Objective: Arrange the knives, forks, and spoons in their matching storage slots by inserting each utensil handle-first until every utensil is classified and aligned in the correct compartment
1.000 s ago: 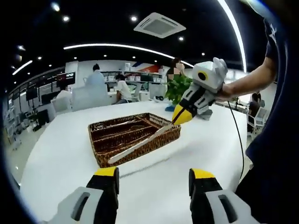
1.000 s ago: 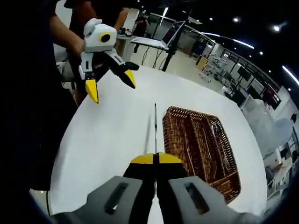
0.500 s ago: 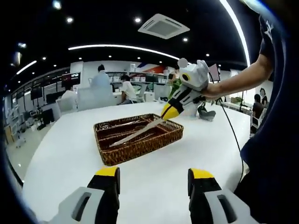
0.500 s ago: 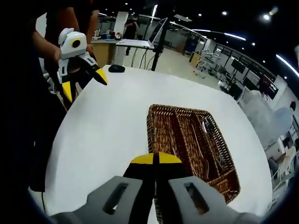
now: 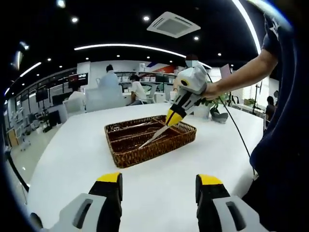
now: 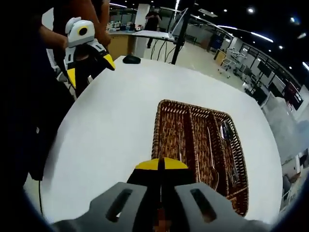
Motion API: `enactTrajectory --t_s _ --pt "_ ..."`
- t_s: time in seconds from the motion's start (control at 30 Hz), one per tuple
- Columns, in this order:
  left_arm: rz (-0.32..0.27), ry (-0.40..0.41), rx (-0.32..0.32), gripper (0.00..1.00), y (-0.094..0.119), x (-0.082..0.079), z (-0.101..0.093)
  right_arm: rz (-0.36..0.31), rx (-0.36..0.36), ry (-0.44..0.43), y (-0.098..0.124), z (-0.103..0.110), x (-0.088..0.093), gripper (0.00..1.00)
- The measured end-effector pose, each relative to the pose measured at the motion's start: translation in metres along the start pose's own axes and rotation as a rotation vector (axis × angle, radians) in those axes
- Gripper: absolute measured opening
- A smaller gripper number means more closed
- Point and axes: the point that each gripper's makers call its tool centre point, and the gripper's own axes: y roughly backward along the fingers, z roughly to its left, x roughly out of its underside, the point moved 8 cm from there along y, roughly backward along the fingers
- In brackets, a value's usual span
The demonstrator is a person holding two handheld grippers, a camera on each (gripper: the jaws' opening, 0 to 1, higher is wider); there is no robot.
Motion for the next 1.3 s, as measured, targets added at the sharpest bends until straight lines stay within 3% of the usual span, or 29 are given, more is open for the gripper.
enactTrajectory --t_s 0.3,0.37,0.47,0.57,0.63,0.67,0.93,1.1,1.3 --pt "0.032 -0.005 0.004 0.63 -0.004 0.004 0.0 0.127 -0.083 0.086 -0.015 -0.014 0.018 0.0" --pt "0.032 0.006 -0.001 0.63 -0.005 0.005 0.001 0.168 -0.13 0.085 -0.017 -0.015 0.021 0.0" --pt "0.031 0.01 -0.001 0.63 -0.008 0.005 0.0 0.25 -0.166 0.181 -0.024 -0.016 0.024 0.0" --pt "0.036 0.006 0.0 0.63 -0.011 0.004 -0.002 0.267 -0.236 0.164 -0.032 -0.012 0.028 0.01" --pt "0.036 0.007 0.0 0.63 -0.012 0.005 -0.002 0.307 -0.256 0.21 -0.038 -0.009 0.032 0.02" --pt "0.036 0.01 0.001 0.63 -0.012 0.004 -0.002 0.304 -0.243 0.252 -0.041 -0.012 0.031 0.02" --pt "0.041 0.011 -0.026 0.63 -0.004 0.007 -0.001 0.341 -0.277 0.223 -0.053 -0.017 0.038 0.02" --pt "0.042 0.017 -0.049 0.62 0.004 0.009 0.001 0.361 -0.277 0.299 -0.055 -0.016 0.041 0.02" --pt "0.03 0.037 -0.062 0.62 0.011 0.013 0.0 0.358 -0.297 0.229 -0.055 -0.02 0.042 0.02"
